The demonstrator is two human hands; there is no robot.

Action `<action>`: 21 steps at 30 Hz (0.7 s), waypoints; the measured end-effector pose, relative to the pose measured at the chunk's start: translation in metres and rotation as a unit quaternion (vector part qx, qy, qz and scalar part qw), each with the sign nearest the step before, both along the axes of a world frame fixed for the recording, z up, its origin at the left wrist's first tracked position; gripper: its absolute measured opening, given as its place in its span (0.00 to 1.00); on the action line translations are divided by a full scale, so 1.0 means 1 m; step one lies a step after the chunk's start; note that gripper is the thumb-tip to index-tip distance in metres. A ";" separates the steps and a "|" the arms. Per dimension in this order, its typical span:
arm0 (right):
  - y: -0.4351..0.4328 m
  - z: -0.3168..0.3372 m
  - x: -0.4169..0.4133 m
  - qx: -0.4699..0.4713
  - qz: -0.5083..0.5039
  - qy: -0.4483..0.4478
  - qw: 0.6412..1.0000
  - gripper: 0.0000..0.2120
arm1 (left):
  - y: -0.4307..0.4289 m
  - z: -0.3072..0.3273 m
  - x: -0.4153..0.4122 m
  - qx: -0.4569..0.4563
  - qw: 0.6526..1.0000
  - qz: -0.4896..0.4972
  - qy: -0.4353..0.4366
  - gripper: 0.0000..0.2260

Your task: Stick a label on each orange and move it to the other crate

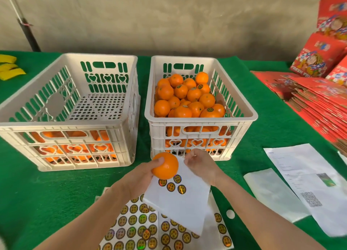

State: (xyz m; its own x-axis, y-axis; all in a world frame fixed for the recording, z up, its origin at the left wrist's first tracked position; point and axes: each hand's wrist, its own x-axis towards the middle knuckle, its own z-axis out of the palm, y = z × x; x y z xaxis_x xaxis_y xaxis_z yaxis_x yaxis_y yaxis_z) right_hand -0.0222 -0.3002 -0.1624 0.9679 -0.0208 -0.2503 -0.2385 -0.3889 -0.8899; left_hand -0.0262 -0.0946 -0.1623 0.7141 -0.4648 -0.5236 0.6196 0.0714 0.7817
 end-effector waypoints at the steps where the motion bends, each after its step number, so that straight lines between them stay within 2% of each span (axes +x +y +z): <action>1: -0.001 0.000 -0.004 -0.061 0.015 -0.072 0.995 0.05 | -0.002 -0.001 0.001 0.000 1.000 0.011 -0.001 0.21; 3: -0.002 0.001 -0.010 -0.146 0.059 -0.253 0.955 0.05 | -0.002 -0.001 0.002 -0.008 1.000 0.028 0.010 0.23; 4: -0.002 0.001 -0.013 -0.154 0.096 -0.309 0.934 0.04 | -0.001 -0.001 0.003 -0.018 0.999 0.034 0.014 0.24; 5: -0.002 0.003 -0.015 -0.149 0.134 -0.327 0.924 0.04 | 0.000 -0.001 0.003 -0.032 0.999 0.040 0.016 0.23; 8: 0.001 0.006 -0.019 -0.148 0.219 -0.313 0.912 0.07 | 0.002 -0.001 0.004 -0.069 0.996 0.051 0.010 0.27; 12: 0.003 0.006 -0.020 -0.193 0.271 -0.352 0.875 0.12 | 0.003 0.001 0.007 -0.090 0.994 0.055 -0.005 0.44; 16: 0.006 0.007 -0.021 -0.224 0.279 -0.417 0.836 0.07 | 0.003 -0.001 0.007 -0.081 0.995 0.050 0.008 0.49; 18: 0.006 0.007 -0.021 -0.234 0.282 -0.425 0.828 0.03 | 0.003 -0.003 0.006 -0.069 0.996 0.060 0.011 0.48; 21: 0.000 0.006 -0.021 -0.234 0.272 -0.420 0.834 0.03 | 0.003 -0.002 0.005 -0.045 0.997 0.055 0.019 0.36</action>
